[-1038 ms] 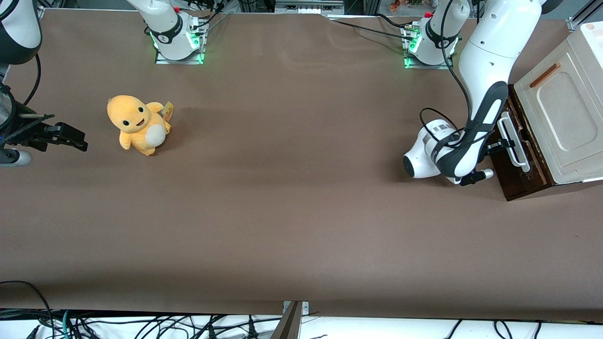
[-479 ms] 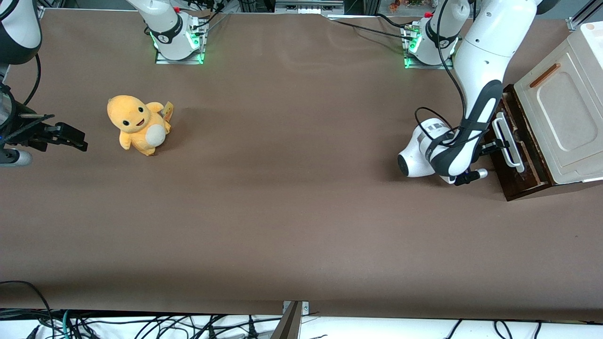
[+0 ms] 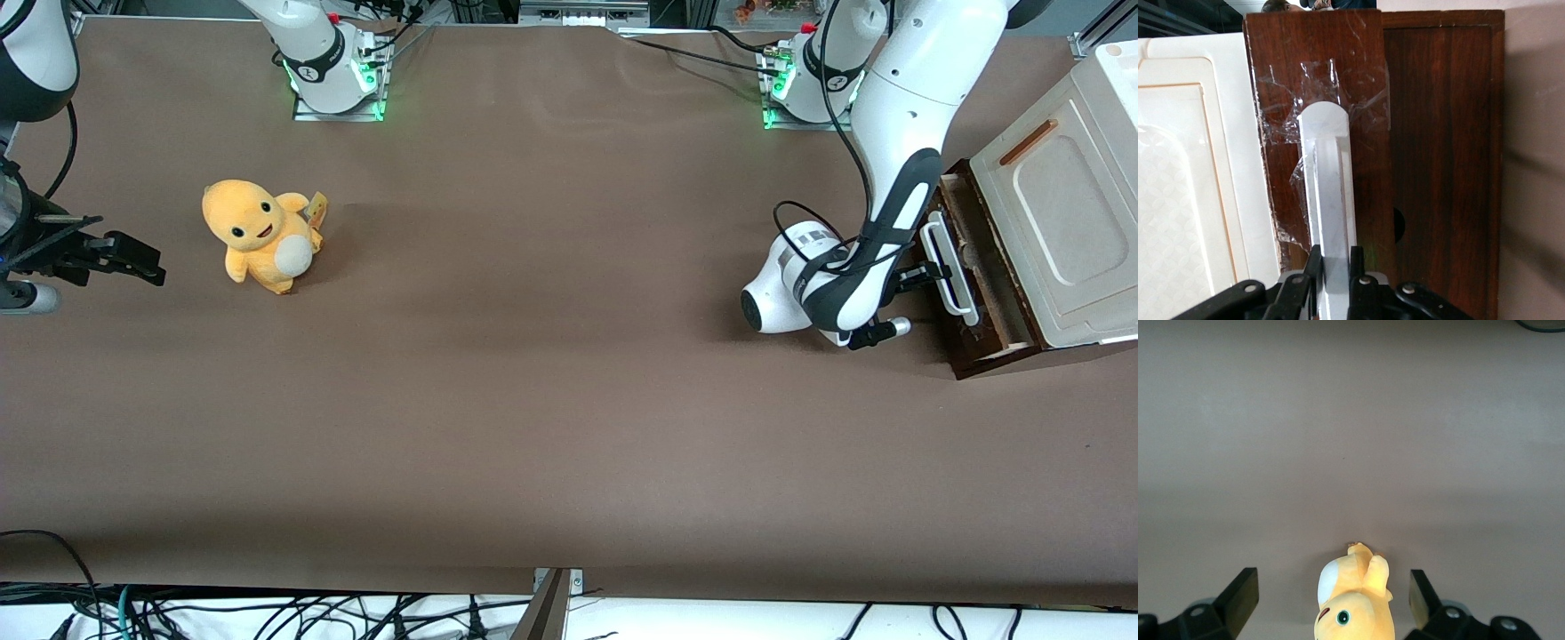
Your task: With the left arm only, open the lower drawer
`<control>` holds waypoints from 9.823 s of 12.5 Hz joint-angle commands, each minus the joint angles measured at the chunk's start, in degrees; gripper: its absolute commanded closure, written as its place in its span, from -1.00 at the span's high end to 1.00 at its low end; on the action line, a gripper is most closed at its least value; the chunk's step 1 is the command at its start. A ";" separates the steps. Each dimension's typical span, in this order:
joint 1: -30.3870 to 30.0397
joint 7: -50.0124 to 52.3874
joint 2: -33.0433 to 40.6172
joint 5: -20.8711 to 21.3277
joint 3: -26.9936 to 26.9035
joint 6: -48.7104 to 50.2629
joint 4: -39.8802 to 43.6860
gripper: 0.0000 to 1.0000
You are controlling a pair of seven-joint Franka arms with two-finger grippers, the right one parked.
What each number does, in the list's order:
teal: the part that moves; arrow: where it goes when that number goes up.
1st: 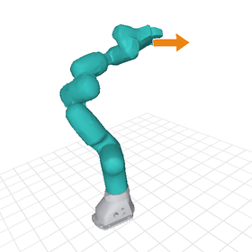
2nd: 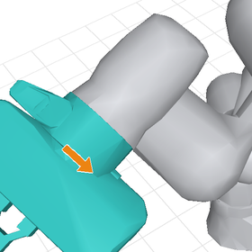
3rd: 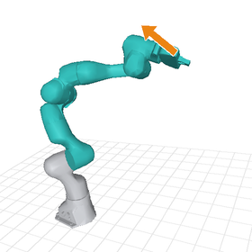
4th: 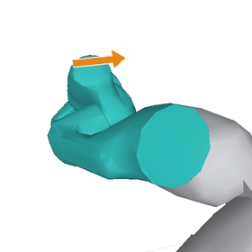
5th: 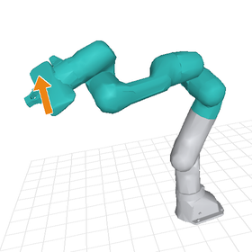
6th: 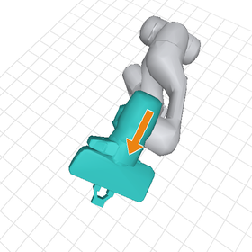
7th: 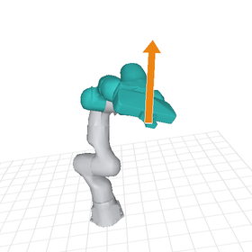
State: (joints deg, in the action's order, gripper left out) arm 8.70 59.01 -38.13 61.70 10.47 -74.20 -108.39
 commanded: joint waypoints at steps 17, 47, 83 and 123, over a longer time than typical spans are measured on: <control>1.49 -0.83 0.17 -5.36 2.72 5.29 3.35 -0.91; 2.10 -0.66 -0.27 -8.88 3.59 5.82 5.99 -0.91; -2.20 -27.97 2.63 -41.83 4.65 5.82 48.70 1.00; -5.54 -63.32 12.82 -65.04 -16.01 -15.27 39.92 1.00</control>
State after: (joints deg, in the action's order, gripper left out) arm 3.06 -2.83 -27.74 -1.89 -5.18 -88.57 -65.82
